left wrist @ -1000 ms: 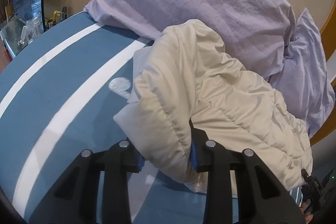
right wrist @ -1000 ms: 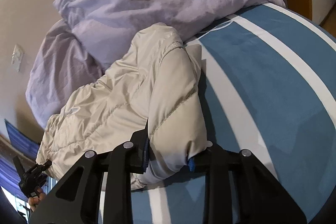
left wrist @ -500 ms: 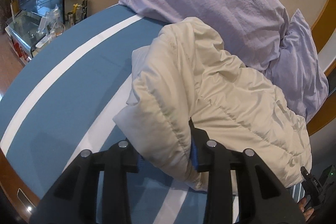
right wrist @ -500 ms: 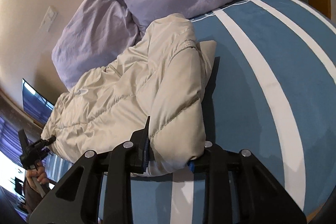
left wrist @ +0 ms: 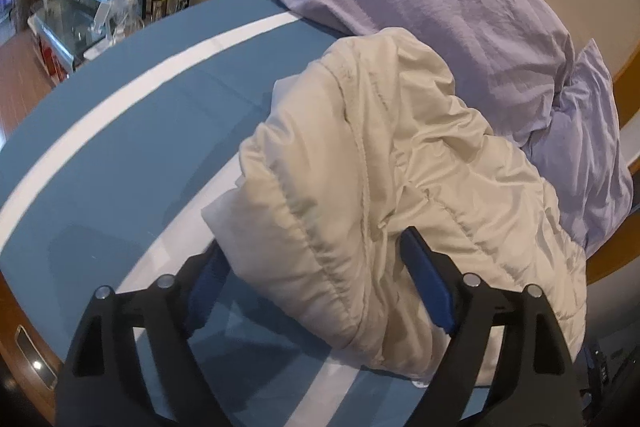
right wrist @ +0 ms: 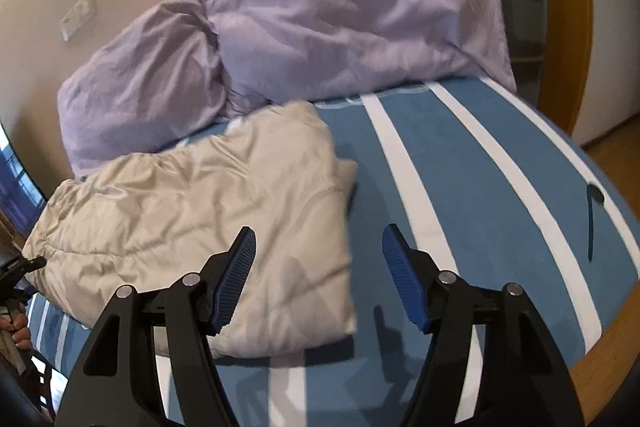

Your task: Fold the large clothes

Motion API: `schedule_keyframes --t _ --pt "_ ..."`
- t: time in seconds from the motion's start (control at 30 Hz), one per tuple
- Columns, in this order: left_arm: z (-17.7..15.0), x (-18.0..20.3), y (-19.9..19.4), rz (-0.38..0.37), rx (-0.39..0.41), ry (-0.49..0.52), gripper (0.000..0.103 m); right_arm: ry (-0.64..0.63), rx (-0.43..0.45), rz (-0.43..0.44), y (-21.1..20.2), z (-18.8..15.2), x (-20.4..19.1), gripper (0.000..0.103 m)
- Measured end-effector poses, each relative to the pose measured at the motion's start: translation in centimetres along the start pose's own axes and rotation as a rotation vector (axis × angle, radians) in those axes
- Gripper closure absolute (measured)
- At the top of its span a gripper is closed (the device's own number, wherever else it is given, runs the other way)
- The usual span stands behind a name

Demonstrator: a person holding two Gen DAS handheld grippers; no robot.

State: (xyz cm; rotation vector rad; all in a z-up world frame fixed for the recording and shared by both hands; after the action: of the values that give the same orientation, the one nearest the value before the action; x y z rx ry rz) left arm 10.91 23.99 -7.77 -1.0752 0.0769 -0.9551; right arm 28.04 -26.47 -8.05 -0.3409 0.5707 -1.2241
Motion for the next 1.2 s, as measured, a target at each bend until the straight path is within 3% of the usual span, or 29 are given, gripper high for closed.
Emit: schedule_keyframes --t 0.33,0.5,1.1,1.2 --pt "0.1 0.6 1.0 -0.034 -0.004 -0.061 0.014 -0.168 -0.047 0.158 2.6 -0.7 -9.8 0.036" --pt "0.4 0.9 1.5 -0.033 0.008 -0.084 0.013 -0.238 -0.063 0.19 3.7 -2.2 -13.8 0.036" --pt "0.5 0.8 2.7 -0.079 -0.001 -0.163 0.013 -0.292 -0.048 0.145 5.2 -5.0 -18.0 0.035" --pt "0.6 1.0 2.7 -0.082 0.008 -0.158 0.021 -0.305 -0.082 0.108 6.6 -5.7 -18.3 0.033"
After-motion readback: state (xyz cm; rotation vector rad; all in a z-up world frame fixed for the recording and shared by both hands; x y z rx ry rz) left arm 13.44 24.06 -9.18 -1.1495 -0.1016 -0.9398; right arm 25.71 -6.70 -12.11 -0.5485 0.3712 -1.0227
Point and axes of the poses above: each gripper's, at about its wrist camera, not at the fingertips, and y roughly the way its jaws point, x to its right, z to its top, the point moved 2 cm from there along y, roughly the way its jaws point
